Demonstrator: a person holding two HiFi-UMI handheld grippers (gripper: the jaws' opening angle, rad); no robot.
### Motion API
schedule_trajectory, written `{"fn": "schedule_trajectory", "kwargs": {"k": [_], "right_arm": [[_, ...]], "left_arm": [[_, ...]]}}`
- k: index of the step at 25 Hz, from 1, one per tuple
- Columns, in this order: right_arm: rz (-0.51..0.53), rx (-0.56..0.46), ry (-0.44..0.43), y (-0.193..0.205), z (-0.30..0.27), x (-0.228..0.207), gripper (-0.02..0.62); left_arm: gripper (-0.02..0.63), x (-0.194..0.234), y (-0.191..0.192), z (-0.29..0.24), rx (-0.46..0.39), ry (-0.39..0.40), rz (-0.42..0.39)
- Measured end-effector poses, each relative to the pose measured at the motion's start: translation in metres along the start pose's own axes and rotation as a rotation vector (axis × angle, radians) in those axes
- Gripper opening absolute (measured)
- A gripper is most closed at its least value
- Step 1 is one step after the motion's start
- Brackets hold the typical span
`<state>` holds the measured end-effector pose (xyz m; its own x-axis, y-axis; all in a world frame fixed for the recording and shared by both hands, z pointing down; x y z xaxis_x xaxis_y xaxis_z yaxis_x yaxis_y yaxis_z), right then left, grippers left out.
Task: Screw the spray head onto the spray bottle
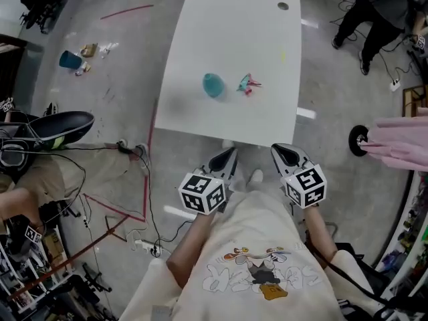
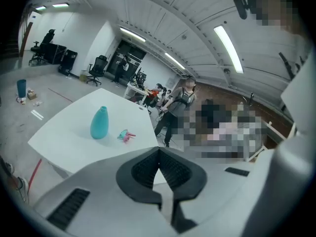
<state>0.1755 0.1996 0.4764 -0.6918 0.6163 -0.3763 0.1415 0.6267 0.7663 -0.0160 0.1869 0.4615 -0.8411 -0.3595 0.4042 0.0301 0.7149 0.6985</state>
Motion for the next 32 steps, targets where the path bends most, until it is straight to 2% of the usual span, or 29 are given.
{"fn": "schedule_trajectory", "kwargs": {"k": [4,8,9,10,11,13,14,18,20,24,28,30,32], "right_arm": [[-0.038,0.015,-0.025,-0.055,-0.062,-0.039,0.011],[-0.072,0.023,-0.009,-0.077,-0.081,-0.053,0.011],[-0.073,0.029,0.005,-0.080,-0.083,-0.054,0.011],[-0.078,0.033,0.018,-0.082,-0.085,-0.055,0.011],[-0.086,0.033,0.026,-0.086,-0.089,-0.056,0.011],[-0.104,0.032,0.027,-0.094,-0.098,-0.058,0.011],[-0.111,0.032,0.019,-0.097,-0.103,-0.061,0.011],[-0.126,0.052,-0.004,-0.100,-0.122,-0.075,0.011],[-0.103,0.085,-0.002,-0.096,-0.124,-0.081,0.011],[-0.057,0.124,-0.006,-0.098,-0.122,-0.120,0.011],[0.095,0.146,-0.230,-0.118,-0.135,-0.146,0.011],[0.188,0.214,-0.253,-0.132,-0.143,-0.155,0.011],[0.249,0.262,-0.248,-0.145,-0.150,-0.160,0.011]], "left_arm": [[0.006,0.063,-0.056,-0.046,0.017,-0.004,-0.005],[0.006,0.099,-0.073,-0.071,0.023,-0.035,-0.049],[0.025,0.108,-0.073,-0.078,0.018,-0.049,-0.064],[0.183,0.120,-0.075,-0.089,0.006,-0.066,-0.074],[0.389,0.134,-0.076,-0.102,-0.012,-0.089,-0.075],[0.463,0.165,-0.080,-0.133,-0.038,-0.149,-0.078],[0.499,0.179,-0.082,-0.151,-0.037,-0.175,-0.109],[0.506,0.213,-0.090,-0.213,-0.038,-0.241,-0.385],[0.506,0.223,-0.087,-0.229,-0.046,-0.247,-0.466],[0.506,0.231,-0.082,-0.268,-0.041,-0.234,-0.534],[0.505,0.230,-0.074,-0.295,-0.043,-0.185,-0.576],[0.504,0.231,-0.076,-0.301,-0.044,-0.183,-0.607],[0.434,0.233,-0.079,-0.301,-0.059,-0.191,-0.616]]}}
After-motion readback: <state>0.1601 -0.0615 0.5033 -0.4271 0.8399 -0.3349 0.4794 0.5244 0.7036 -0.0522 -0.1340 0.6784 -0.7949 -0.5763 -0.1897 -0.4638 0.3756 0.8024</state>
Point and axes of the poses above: the fingertips, and each gripper's own axes: z backward along the fingers, x to its left, y out of its underside, the point moved 7 cm from there along z, backward along the fingers, and after that the axes turned 11 degrees about -y, right-handed, at the moved point
